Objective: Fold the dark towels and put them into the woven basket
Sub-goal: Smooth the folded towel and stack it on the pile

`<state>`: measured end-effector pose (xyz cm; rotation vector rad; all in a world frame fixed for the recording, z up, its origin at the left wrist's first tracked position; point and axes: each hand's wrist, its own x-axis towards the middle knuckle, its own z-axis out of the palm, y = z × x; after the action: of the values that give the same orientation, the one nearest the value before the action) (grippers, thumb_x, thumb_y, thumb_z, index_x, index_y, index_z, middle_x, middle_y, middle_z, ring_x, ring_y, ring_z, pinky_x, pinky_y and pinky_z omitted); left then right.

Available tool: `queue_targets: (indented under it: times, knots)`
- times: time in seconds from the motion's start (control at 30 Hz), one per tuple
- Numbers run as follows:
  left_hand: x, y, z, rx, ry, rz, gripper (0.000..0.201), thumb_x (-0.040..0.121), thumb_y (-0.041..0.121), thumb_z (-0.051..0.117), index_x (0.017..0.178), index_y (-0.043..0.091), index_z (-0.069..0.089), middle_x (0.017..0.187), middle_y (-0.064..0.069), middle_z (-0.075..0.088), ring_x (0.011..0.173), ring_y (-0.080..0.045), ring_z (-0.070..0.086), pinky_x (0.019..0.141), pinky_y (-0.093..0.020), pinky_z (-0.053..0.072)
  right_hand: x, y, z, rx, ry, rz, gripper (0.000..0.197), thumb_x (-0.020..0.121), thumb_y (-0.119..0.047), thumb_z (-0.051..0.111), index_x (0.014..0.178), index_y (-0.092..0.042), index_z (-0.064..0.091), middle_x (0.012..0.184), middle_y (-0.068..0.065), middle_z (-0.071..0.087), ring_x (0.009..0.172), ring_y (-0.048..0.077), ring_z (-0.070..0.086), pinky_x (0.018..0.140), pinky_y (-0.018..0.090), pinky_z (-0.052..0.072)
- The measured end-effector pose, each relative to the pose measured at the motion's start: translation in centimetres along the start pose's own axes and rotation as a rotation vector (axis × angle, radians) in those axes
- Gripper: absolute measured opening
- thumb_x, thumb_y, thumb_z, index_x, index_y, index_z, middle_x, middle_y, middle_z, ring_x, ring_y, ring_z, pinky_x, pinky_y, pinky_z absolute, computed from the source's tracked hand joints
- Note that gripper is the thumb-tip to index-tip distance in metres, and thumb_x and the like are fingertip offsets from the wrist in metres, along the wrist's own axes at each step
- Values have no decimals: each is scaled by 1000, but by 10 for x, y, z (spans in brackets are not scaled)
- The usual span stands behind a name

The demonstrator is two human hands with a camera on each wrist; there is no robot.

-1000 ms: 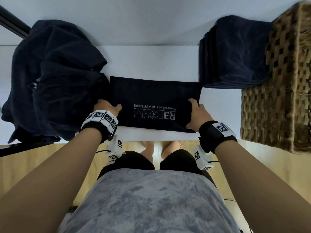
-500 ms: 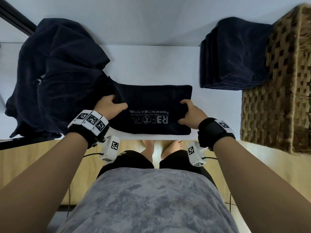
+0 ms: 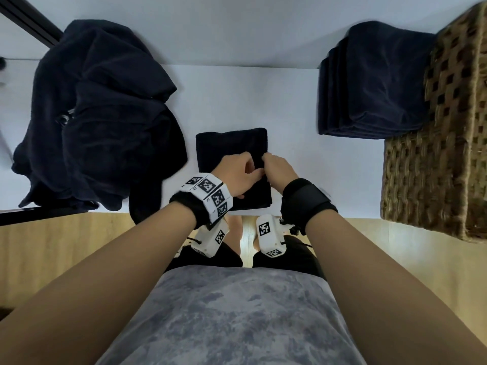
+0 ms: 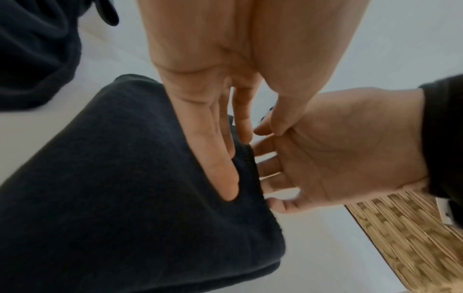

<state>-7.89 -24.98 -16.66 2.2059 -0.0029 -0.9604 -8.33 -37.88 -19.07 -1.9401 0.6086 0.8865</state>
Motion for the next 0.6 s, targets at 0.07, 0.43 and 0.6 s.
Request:
queue_targets:
  times: [0.07, 0.43, 0.6]
  knots:
    - [-2, -8, -6, -69, 56, -33, 21, 94, 35, 58, 91, 14, 57, 88, -5, 64, 69, -19, 71, 52, -33, 60, 2, 0, 2, 91, -22, 35, 42, 98, -42, 43, 107, -7, 64, 107, 12, 66, 103, 31, 59, 93, 41, 48]
    - [-1, -81, -54, 40, 197, -149, 36, 84, 39, 72, 106, 20, 50, 85, -5, 64, 70, -19, 65, 69, -34, 56, 7, 10, -4, -86, 151, 31, 33, 86, -33, 66, 108, -11, 54, 97, -1, 57, 95, 19, 54, 75, 26, 42]
    - [9, -84, -43, -146, 232, -339, 58, 75, 37, 78, 117, 16, 43, 106, -5, 62, 87, -23, 68, 78, -41, 60, 12, 11, -1, -65, 161, 48, 50, 80, -44, 74, 112, -7, 59, 105, 3, 64, 95, 20, 60, 69, 23, 44]
